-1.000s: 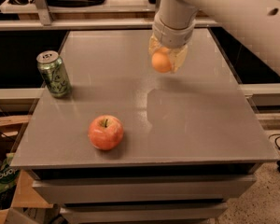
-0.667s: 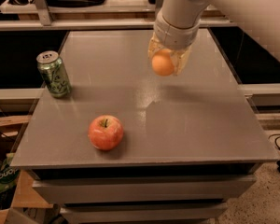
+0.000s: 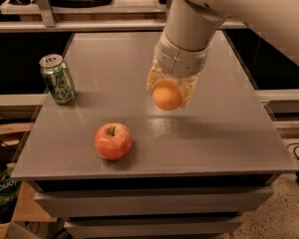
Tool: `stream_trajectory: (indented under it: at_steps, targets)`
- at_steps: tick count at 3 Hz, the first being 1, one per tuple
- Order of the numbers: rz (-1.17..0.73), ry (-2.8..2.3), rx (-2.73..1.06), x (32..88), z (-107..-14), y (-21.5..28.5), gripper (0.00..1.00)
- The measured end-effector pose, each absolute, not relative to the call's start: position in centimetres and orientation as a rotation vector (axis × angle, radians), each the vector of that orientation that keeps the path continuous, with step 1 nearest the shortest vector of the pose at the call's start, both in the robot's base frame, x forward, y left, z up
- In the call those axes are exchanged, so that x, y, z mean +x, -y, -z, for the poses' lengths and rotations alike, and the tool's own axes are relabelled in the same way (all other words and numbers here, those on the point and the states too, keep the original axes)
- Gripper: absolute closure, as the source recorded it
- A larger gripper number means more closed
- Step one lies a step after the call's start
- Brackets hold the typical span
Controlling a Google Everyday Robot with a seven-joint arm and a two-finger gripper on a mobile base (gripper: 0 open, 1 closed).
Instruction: Move orange near apple
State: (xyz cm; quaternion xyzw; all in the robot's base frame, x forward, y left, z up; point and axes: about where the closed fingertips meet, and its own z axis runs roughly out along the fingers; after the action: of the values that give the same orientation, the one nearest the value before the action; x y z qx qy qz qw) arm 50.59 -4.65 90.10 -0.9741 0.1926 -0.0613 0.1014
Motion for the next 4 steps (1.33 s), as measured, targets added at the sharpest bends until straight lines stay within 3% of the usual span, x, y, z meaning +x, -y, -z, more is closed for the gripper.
stream_trajectory:
  at_steps: [2, 4]
  targets:
    - [-0.044, -0.434, -2.924, 46.6, -87.5, 2.0, 1.00]
    - [-0.129, -0.432, -2.918, 45.7, -86.0, 0.9, 1.00]
